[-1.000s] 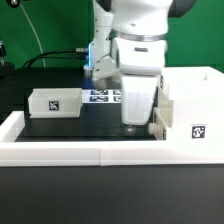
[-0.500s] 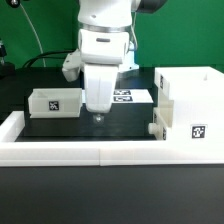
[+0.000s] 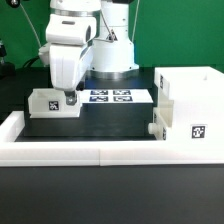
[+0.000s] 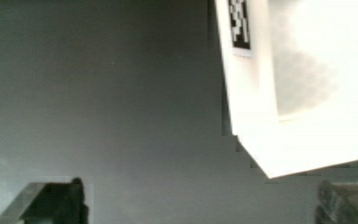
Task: Assemble drawer
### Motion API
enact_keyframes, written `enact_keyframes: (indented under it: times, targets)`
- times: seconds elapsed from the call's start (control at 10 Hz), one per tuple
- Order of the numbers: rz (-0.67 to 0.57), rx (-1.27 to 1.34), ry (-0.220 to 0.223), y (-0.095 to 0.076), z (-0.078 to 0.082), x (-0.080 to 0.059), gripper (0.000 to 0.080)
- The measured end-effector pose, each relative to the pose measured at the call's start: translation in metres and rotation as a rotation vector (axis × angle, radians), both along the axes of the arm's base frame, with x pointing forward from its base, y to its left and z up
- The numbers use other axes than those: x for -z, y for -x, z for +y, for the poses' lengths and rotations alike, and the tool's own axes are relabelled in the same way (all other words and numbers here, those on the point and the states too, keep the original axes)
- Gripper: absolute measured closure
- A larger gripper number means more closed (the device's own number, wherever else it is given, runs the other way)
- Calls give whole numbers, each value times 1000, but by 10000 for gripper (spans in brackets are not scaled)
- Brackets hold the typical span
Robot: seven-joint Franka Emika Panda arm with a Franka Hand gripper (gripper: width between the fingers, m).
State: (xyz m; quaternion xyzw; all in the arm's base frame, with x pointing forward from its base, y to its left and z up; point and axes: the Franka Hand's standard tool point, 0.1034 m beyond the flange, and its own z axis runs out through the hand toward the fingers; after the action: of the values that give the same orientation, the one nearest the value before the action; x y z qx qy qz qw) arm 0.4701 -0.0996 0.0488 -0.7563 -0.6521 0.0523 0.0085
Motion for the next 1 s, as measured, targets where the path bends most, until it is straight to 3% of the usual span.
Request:
enact_keyframes:
  times: [0.4, 0.6, 0.7, 1.0]
  targets:
    - [-10, 192, 15, 0, 1, 0, 150]
    - [-58, 398, 11, -2, -9, -2, 150]
    - [-111, 504, 7, 3, -14, -8, 150]
    - [-186, 792, -10, 26, -8, -16, 150]
